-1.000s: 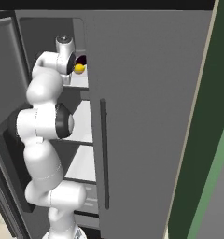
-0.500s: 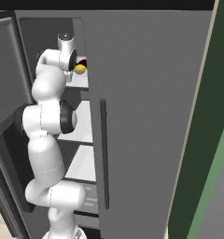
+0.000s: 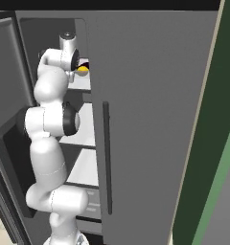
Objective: Take the eggplant and lemon out of the freezer and place them in the tupperware container on the counter. Then put the tupperware containing the vegetables back in the freezer.
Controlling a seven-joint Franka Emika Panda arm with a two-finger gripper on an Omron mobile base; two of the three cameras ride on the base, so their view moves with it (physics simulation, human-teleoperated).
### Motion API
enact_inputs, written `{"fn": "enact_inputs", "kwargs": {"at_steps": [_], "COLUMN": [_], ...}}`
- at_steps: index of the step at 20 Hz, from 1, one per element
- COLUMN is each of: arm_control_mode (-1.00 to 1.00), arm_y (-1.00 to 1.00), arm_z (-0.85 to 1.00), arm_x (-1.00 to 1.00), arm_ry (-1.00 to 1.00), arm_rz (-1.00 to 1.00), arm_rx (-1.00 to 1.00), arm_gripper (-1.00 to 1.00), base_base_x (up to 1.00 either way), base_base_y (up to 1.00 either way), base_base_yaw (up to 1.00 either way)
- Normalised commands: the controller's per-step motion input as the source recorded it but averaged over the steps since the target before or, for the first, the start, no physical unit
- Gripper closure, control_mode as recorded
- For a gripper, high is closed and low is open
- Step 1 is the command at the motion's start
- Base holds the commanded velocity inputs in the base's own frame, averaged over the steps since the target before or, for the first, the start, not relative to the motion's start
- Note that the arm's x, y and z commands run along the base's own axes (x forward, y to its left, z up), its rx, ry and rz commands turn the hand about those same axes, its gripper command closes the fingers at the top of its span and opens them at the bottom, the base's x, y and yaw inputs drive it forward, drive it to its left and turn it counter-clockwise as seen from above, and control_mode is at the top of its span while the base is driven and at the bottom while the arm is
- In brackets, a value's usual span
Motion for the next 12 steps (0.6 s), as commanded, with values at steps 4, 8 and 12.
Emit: {"fn": "enact_inputs", "kwargs": {"at_steps": [4,8,12], "arm_control_mode": [-1.00,-1.00,-1.00], "arm_y": [0.01,0.00,0.00], "arm_z": [-0.02,0.00,0.00], "arm_x": [-0.14,-0.54,-0.71], "arm_ry": [-0.20,-0.33,-0.19], "arm_rz": [0.00,0.00,-0.02], "arm_rx": [-0.03,-0.03,-0.01], "arm_gripper": [-1.00,-1.00,-1.00], "base_base_x": [0.00,0.00,0.00], "base_base_y": [0.00,0.00,0.00], "base_base_yaw": [0.00,0.00,0.00]}}
